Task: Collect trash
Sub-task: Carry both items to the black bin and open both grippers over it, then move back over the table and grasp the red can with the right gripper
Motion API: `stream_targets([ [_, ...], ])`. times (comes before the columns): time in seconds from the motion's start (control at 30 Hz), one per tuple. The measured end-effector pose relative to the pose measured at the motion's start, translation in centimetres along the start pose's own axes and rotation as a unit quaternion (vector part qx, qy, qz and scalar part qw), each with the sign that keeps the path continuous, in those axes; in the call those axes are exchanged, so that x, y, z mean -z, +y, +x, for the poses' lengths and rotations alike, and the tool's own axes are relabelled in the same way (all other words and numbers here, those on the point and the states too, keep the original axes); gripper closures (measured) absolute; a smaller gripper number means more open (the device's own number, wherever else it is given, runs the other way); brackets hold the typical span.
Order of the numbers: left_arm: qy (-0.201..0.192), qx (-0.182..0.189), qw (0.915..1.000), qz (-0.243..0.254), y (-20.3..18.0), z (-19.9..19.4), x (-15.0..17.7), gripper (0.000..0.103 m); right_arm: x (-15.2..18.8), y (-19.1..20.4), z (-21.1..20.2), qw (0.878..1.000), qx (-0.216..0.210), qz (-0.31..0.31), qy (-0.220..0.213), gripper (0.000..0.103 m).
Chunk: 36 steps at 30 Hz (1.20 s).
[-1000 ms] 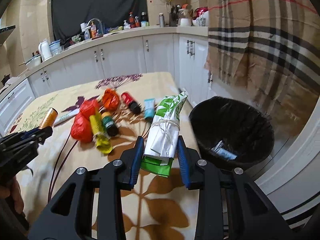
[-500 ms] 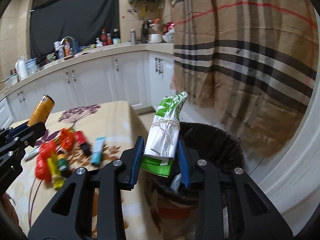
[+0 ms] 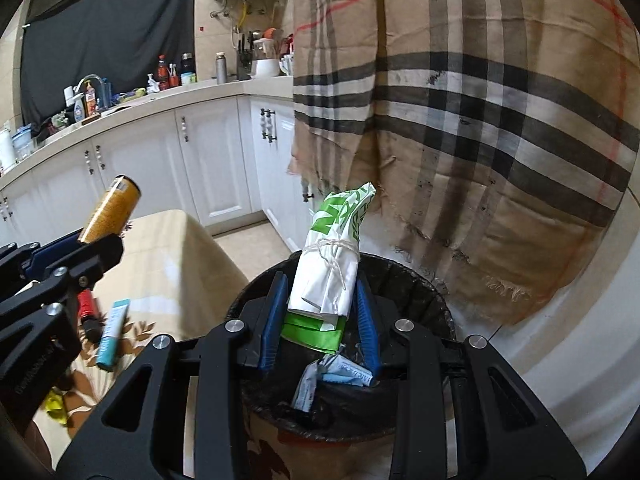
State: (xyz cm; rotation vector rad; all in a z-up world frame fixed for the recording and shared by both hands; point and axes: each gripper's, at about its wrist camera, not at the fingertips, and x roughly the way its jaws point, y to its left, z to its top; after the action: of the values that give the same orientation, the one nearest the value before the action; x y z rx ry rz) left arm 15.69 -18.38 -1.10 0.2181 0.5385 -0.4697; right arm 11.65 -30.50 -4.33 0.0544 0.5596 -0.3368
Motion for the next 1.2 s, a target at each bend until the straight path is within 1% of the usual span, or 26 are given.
stream_targets([
  [0.27,0.013,0.006,0.9998,0.012,-1.8,3.5,-0.9,0.077,-0.5,-1.2,2.4,1.000,0.023,0.014,0.013,0.070],
  [0.47,0.029,0.013,0.9993,0.017,-2.8,5.8,-1.2,0.077,-0.5,-1.6,3.8,0.999,0.048,0.010,0.021,0.069],
  [0.57,0.034,0.014,0.9992,0.016,-2.8,6.8,-1.4,0.077,-0.6,-1.8,4.4,0.998,0.060,0.010,0.018,0.064],
  [0.6,0.037,0.013,0.9991,0.015,-2.8,7.1,-1.4,0.076,-0.7,-1.9,4.6,0.998,0.064,0.010,0.019,0.058],
  [0.63,0.038,0.011,0.9991,0.015,-2.8,7.3,-1.4,0.073,-0.7,-1.9,4.8,0.998,0.066,0.012,0.018,0.056],
  [0.67,0.039,0.011,0.9991,0.016,-2.8,7.4,-1.3,0.067,-0.8,-2.0,4.8,0.997,0.068,0.014,0.016,0.055],
  [0.77,0.034,0.006,0.9993,0.014,-2.7,7.3,-1.3,0.060,-0.9,-2.0,4.8,0.997,0.069,0.014,0.015,0.055],
  [0.9,0.029,0.006,0.9996,0.003,-2.0,6.6,-1.5,0.059,-0.9,-1.9,4.6,0.998,0.067,0.010,0.015,0.055],
  [0.97,0.028,0.001,0.9996,0.000,-1.5,5.9,-1.5,0.056,-1.0,-1.8,4.1,0.998,0.062,0.011,0.014,0.055],
  [1.07,0.018,-0.009,0.9998,-0.003,-0.2,4.0,-1.2,0.051,-1.2,-1.0,2.8,0.999,0.050,0.007,0.009,0.055],
  [1.2,0.017,-0.027,0.9993,-0.019,2.1,1.8,-0.3,0.049,-1.3,0.7,1.1,1.000,0.021,0.004,0.004,0.055],
])
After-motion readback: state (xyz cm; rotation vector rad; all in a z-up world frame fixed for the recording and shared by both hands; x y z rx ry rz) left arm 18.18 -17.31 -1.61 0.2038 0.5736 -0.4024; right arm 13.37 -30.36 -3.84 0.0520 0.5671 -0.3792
